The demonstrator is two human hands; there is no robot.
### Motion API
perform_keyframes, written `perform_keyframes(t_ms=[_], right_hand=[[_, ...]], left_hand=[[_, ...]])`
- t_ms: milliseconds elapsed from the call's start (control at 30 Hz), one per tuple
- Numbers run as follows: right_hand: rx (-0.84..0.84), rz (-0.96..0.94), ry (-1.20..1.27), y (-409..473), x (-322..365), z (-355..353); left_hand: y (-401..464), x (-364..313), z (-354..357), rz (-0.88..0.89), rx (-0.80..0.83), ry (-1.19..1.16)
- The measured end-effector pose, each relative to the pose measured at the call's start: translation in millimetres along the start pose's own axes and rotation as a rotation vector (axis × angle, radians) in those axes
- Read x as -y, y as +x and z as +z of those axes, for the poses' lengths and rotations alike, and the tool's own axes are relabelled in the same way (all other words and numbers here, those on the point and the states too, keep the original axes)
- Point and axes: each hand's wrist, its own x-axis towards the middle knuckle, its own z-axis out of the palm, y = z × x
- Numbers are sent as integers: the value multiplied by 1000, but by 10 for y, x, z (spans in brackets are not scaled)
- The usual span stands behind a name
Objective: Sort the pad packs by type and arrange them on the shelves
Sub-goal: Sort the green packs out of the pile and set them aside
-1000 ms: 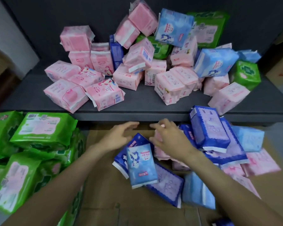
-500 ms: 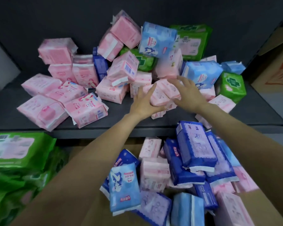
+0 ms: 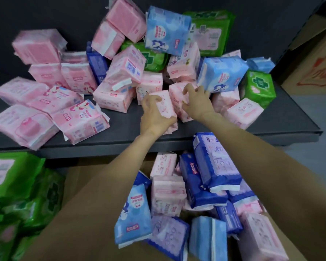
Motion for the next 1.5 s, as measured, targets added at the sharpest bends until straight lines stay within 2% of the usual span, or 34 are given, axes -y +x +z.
perform_keyframes(t_ms=[133, 200, 267, 400, 533, 633, 667, 700, 767, 833, 933, 1033, 1100, 1233, 1333, 1400, 1500], right_hand=[[-126, 51, 296, -469, 32, -209], [-174, 35, 479, -867, 54, -335], [-160, 19, 534, -1257, 109, -380], [-88, -26, 428, -1634, 200, -98], [-36, -104, 333, -1767, 154, 143], [16, -203, 87, -1896, 42, 298], [50, -263, -13, -1942, 31, 333], [91, -314, -91, -1976, 29, 338], [179, -351, -177, -2015, 47, 258], [209, -311, -172, -2019, 85, 136], [166, -313, -203, -1998, 126, 81], [325, -353, -136, -2009, 156, 139], [328, -361, -121, -2030, 170, 237], [81, -319, -278, -1977, 207, 421], [60, -343, -286, -1874, 254, 438], [31, -411, -239, -1829, 260, 363], [-112, -422, -50, -1732, 131, 66]], left_hand=[[-320, 241, -376, 41, 4, -149], [-489, 366, -637, 121, 98, -97], [-686, 479, -900, 229, 216, 22], [-1062, 706, -1051, 337, 314, 343], [-1268, 927, -942, 398, 301, 459], [-1320, 1122, -907, 517, 506, 535], [-1325, 1167, -898, 480, 577, 505], [-1326, 1174, -894, 362, 615, 430], [-1273, 1166, -900, 96, 592, 186], [-1227, 1181, -916, -19, 542, 81], [-1217, 1216, -868, 16, 508, 335], [-1212, 1207, -778, 1, 295, 580], [-1189, 1199, -752, -15, 171, 629], [-1205, 1115, -679, 122, 67, 606], [-1190, 918, -700, 210, -3, 499], [-1144, 730, -748, 286, 0, 387], [-1022, 339, -761, 430, 49, 241]])
